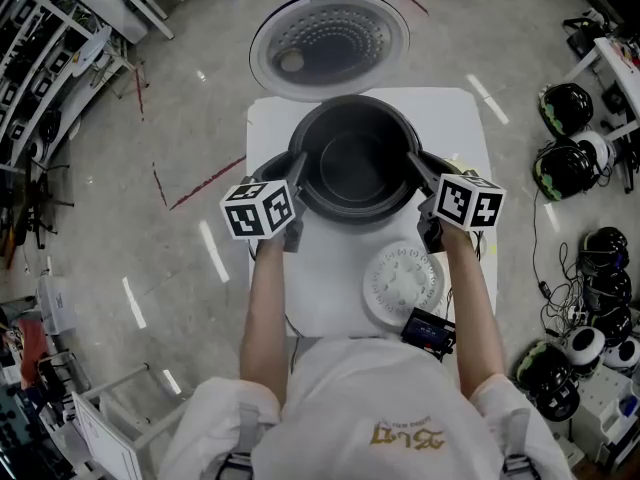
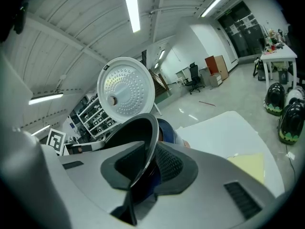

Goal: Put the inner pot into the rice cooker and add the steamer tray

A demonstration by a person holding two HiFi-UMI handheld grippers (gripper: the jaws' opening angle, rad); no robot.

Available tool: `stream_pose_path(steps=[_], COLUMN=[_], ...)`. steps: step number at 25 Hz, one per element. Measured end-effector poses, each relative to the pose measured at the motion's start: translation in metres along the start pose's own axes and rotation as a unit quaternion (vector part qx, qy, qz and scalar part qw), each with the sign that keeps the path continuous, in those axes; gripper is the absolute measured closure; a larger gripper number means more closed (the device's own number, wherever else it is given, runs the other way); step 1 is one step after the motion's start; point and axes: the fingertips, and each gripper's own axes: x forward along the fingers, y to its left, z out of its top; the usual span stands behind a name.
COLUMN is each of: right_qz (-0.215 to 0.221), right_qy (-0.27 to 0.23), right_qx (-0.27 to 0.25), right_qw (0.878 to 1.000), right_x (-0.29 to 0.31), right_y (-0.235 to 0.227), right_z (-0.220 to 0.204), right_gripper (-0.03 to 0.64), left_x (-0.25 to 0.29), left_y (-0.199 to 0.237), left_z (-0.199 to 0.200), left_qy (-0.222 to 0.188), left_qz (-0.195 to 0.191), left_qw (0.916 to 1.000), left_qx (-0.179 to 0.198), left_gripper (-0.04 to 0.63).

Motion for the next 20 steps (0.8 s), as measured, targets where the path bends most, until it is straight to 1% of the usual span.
stream_pose_path(steps=[3,5,6,7,8,10,13,14,16,18,20], right_qz=[-0.005,-0.007,-0.010,-0.013,-0.017,-0.022,-0.031,-0.041,-0.062,-0.072,-0.078], right_qy=[0.004,0.006,0.006,0.006,0.005,0.000,-0.008,-0.008,-0.009,-0.014,-0.021], right_qx=[-0.007,-0.017,-0.026,-0.036,-0.045,-0.054,-0.074,-0.090,-0.120,-0.129,-0.127], right_qw=[1.000,1.000,1.000,0.999,0.999,0.998,0.997,0.995,0.991,0.989,0.989], right_x=[0.003,0.004,0.005,0.006,0.007,0.006,0.005,0.004,0.003,0.001,-0.002], right_y=[-0.002,-0.002,-0.002,-0.002,-0.003,-0.003,-0.003,-0.004,-0.007,-0.008,-0.008], right_z=[-0.002,-0.002,-0.002,-0.002,-0.001,-0.001,-0.001,-0.001,0.000,0.001,0.001], right_gripper=[0.528,0.525,0.523,0.521,0.517,0.517,0.511,0.506,0.467,0.461,0.457], left_x=[0.003,0.004,0.003,0.003,0.002,0.003,0.002,0.001,-0.001,-0.002,-0.005], left_y=[0.002,0.006,0.009,0.012,0.014,0.014,0.014,0.015,0.018,0.021,0.022], left_z=[-0.003,-0.003,-0.002,0.000,0.002,0.005,0.005,0.005,0.006,0.007,0.006], left_qy=[0.006,0.007,0.004,0.001,-0.003,-0.009,-0.018,-0.019,-0.022,-0.025,-0.025], left_qz=[0.004,0.017,0.027,0.038,0.045,0.050,0.052,0.054,0.061,0.063,0.061], left_qw=[1.0000,0.9997,0.9994,0.9987,0.9981,0.9972,0.9967,0.9965,0.9958,0.9957,0.9961], left_qx=[0.004,0.014,0.023,0.033,0.043,0.055,0.060,0.061,0.065,0.063,0.059], left_gripper=[0.480,0.477,0.500,0.538,0.541,0.581,0.578,0.564,0.524,0.488,0.469])
